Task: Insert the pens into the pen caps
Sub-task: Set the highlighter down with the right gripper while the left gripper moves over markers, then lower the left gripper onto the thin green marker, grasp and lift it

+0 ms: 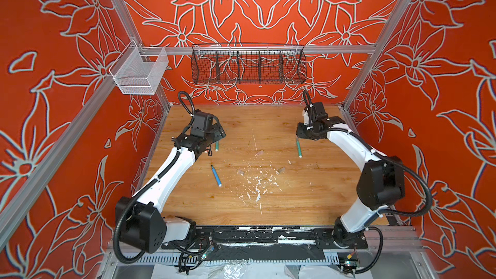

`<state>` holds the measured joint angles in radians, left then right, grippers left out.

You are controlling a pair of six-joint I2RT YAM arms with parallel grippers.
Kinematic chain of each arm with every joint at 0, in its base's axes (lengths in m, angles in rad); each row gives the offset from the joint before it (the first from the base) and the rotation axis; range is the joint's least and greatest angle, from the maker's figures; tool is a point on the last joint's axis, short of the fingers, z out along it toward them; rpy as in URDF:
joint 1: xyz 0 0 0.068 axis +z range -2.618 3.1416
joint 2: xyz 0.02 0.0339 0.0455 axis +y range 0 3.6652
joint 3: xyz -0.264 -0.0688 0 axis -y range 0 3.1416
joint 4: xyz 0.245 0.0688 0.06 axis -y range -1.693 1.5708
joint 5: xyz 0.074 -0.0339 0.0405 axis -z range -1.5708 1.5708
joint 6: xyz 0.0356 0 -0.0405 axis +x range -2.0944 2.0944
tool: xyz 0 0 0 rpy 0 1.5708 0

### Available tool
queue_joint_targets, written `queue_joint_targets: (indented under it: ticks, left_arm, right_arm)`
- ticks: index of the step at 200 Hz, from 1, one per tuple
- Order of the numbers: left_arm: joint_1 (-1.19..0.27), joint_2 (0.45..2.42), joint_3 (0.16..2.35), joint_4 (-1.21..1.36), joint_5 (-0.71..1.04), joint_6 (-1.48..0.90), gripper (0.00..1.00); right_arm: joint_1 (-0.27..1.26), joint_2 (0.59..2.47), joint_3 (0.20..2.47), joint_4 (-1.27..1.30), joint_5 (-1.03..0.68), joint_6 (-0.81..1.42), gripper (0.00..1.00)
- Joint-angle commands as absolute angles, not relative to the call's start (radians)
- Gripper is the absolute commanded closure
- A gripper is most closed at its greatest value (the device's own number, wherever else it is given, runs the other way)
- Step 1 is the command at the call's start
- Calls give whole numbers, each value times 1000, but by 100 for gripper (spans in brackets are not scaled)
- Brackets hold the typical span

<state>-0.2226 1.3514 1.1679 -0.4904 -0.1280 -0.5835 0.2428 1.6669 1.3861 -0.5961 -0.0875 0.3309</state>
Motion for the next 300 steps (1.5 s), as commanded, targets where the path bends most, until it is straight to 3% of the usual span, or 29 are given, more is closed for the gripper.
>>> queue_joint_targets:
  ticks: [1, 18, 40, 112, 183, 247, 269, 300]
  left_arm:
    - [-210, 1463, 1233, -679, -112, -493, 24]
    - [-201, 1575, 1313, -734, -111, -457, 33]
    - [-176, 1708, 1384, -767, -100, -401, 36]
    - [-148, 2102, 1687, -998, -123, -273, 50]
    - [-134, 2165, 1705, -971, -119, -245, 63]
    - [-113, 2196, 1708, -902, -116, -212, 68]
    - [-111, 2216, 1722, -892, -106, -204, 77]
    - [-111, 2244, 1750, -919, -92, -206, 78]
  right_arm:
    - [265, 1646, 1333, -529, -106, 370, 62]
    - [278, 1598, 1291, -483, -151, 374, 61]
    - [285, 1517, 1191, -359, -302, 340, 59]
    - [298, 1486, 1129, -327, -331, 417, 64]
    - [302, 1506, 1130, -348, -349, 419, 67]
    - [319, 1509, 1153, -368, -354, 410, 68]
    - [323, 1506, 1161, -376, -354, 407, 68]
    - [324, 1505, 1194, -409, -355, 379, 69]
